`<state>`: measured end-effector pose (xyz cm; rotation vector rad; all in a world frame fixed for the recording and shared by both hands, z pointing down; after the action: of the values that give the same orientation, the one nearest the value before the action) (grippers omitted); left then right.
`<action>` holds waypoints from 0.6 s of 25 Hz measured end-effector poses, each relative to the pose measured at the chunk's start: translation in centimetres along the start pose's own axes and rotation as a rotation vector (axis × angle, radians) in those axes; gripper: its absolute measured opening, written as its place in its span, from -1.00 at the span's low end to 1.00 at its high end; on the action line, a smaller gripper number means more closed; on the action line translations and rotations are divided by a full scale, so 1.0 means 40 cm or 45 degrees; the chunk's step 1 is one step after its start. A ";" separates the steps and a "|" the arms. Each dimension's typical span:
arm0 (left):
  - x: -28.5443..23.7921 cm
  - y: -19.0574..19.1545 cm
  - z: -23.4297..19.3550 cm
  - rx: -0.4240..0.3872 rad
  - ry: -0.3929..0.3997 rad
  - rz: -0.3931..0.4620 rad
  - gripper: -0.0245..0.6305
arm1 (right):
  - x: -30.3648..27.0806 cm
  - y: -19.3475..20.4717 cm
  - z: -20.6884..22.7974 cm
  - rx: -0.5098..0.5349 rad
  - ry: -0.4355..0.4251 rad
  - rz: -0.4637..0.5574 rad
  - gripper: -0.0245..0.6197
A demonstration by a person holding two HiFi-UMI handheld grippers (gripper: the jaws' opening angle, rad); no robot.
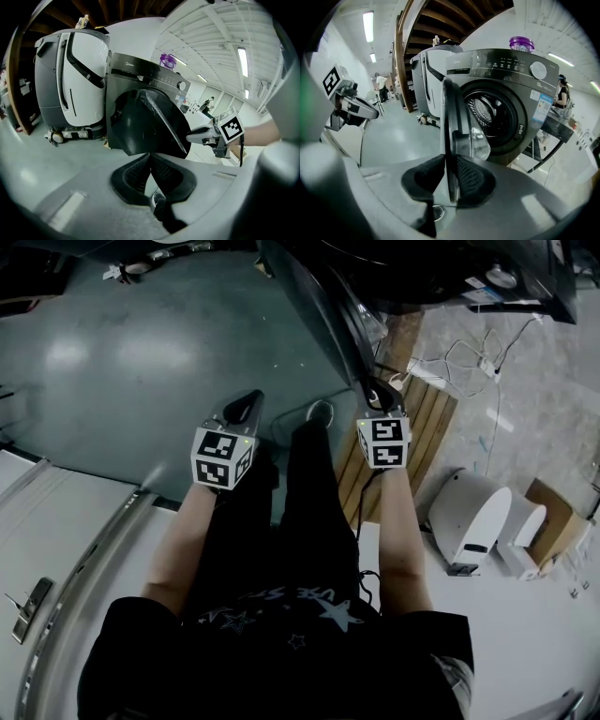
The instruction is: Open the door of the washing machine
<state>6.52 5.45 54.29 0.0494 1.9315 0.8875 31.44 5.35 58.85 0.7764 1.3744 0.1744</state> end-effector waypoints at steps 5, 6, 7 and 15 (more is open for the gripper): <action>0.043 0.046 -0.040 0.014 -0.019 -0.005 -0.89 | -0.002 -0.009 -0.129 0.058 -0.104 0.012 -0.67; 0.050 0.054 -0.049 0.021 -0.025 -0.005 -0.89 | -0.006 -0.010 -0.151 0.051 -0.127 0.021 -0.65; 0.056 0.061 -0.057 0.029 -0.030 -0.003 -0.89 | -0.010 -0.012 -0.172 0.041 -0.148 0.030 -0.64; 0.115 0.126 -0.106 0.089 -0.062 0.003 -0.89 | -0.030 -0.036 -0.329 -0.081 -0.182 0.028 -0.59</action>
<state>-0.85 8.54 54.94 0.1135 1.9173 0.8127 18.62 8.79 59.05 0.7371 1.2198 0.1755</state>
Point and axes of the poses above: the fingertips, and each gripper's own axes: x backward along the fingers, z to its right, y out of its underside, the point moved 4 cm from there along x, backward along the fingers, and after that the axes turned 6 degrees about -z, right-handed, at the moved point
